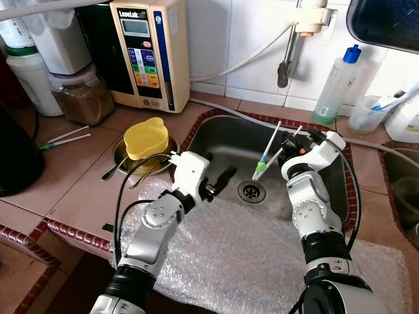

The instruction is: Kitchen organization

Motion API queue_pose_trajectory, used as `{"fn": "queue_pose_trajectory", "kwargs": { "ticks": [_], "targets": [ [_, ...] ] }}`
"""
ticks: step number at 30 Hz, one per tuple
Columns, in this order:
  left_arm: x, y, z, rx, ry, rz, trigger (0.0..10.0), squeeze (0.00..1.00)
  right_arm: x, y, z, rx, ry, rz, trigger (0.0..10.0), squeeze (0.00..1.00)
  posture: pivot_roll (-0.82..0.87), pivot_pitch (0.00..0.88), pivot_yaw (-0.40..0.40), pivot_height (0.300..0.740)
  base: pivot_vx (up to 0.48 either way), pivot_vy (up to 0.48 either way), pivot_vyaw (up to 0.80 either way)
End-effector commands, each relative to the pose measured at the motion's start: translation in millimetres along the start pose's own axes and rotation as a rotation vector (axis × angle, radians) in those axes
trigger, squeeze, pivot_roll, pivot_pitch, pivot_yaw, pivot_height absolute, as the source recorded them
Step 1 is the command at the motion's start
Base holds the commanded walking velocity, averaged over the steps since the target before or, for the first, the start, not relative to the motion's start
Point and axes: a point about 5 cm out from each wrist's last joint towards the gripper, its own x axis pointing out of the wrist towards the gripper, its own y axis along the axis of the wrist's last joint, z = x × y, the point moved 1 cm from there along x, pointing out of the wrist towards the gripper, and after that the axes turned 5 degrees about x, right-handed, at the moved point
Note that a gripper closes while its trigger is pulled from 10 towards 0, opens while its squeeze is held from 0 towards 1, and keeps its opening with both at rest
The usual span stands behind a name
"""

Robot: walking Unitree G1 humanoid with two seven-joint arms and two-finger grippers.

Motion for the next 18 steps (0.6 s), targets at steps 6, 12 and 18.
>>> {"fn": "queue_pose_trajectory", "kwargs": {
  "ticks": [6,12,18],
  "targets": [
    [-7.0,-2,-1.8,0.078,-0.008,-0.043,10.0,1.0,-5.9,-15,12.5,-0.137,-0.059,-0.02,0.0,0.0,0.08,0.0,0.037,0.74,0.0,0.0,0.0],
    [-8.8,-5,-1.4,0.094,-0.019,-0.061,10.0,1.0,-7.1,-21,12.3,-0.15,-0.066,-0.025,10.0,1.0,0.08,0.0,0.04,0.74,0.0,0.0,0.0],
    [-9.2,-8,-0.8,0.111,-0.018,-0.077,10.0,1.0,-5.8,-20,5.4,-0.255,-0.026,-0.016,10.0,1.0,0.07,0.0,0.039,0.74,0.0,0.0,0.0]
  ]
}}
